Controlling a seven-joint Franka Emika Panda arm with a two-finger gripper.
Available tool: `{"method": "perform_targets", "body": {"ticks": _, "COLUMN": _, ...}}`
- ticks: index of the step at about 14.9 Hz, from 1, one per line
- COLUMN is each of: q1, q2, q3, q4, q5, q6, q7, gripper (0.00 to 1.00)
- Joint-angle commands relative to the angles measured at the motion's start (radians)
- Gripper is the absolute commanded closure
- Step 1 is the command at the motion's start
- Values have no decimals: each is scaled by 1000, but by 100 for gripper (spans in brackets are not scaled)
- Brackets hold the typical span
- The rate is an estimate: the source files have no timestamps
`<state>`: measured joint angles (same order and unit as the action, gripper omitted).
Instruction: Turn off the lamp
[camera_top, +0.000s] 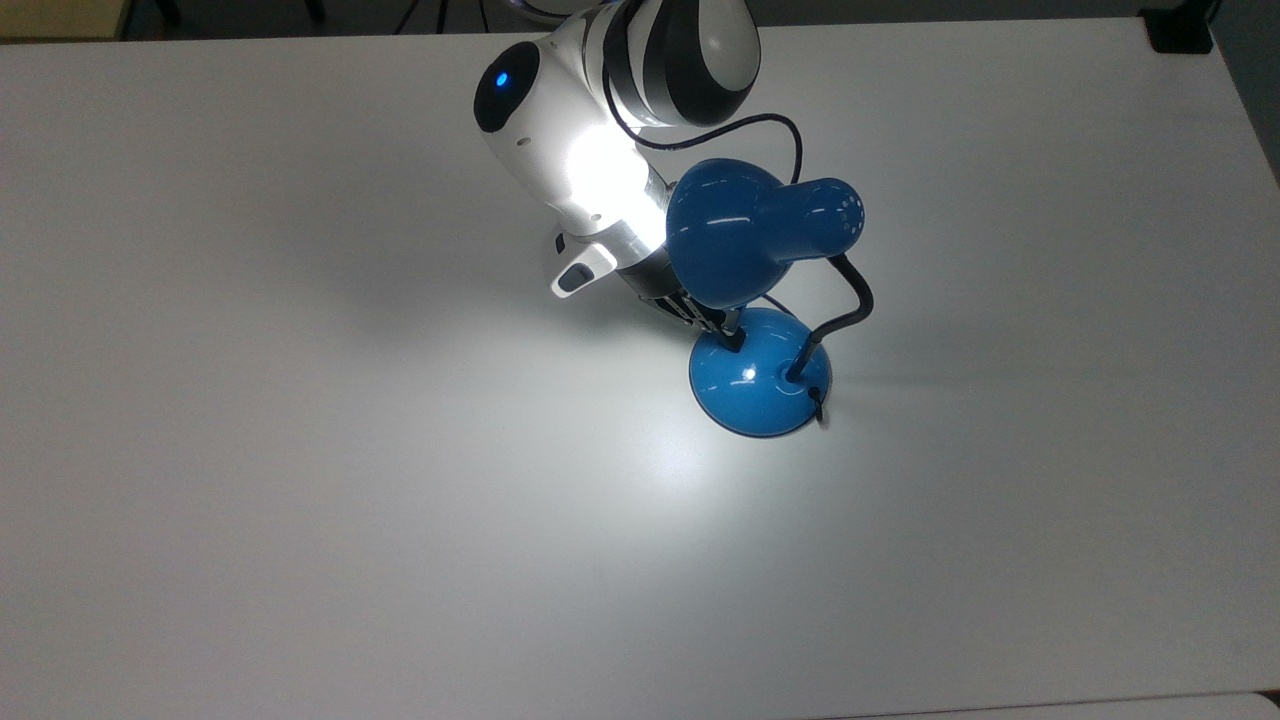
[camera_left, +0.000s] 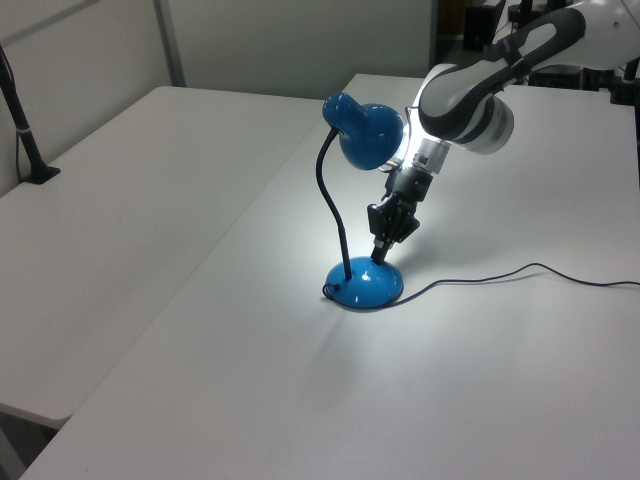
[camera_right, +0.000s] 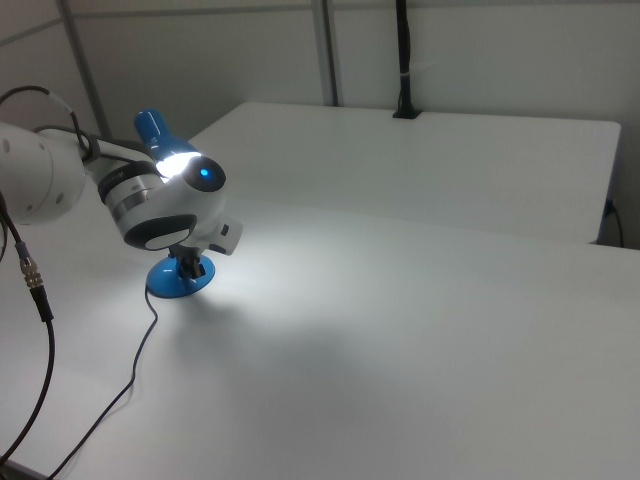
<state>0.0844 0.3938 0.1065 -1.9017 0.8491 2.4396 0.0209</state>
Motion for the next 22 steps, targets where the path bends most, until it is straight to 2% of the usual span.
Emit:
{"method": "perform_targets", "body": {"ticks": 1, "q1": -12, "q2": 19, "q3": 9, "q4": -27, "q5": 4, "q6": 32, "q7": -7, "gripper": 100}}
{"method": "perform_targets", "body": {"ticks": 16, "q1": -52, "q2": -1, "q3": 4, "q4": -40, "q5": -39, "q6": -3, "q7": -6, "gripper": 100}}
{"method": "perform_targets", "body": {"ticks": 18, "q1": -80, "q2": -42, "q3": -2, "q4": -37, "q5": -102, "q6": -118, "q7": -3, "gripper": 98}}
{"method": "perform_targets", "body": {"ticks": 22, "q1": -153, "q2": -101, "q3": -24, "q4": 2, "q5": -385, "q6": -425, "q7": 4, "gripper": 68}}
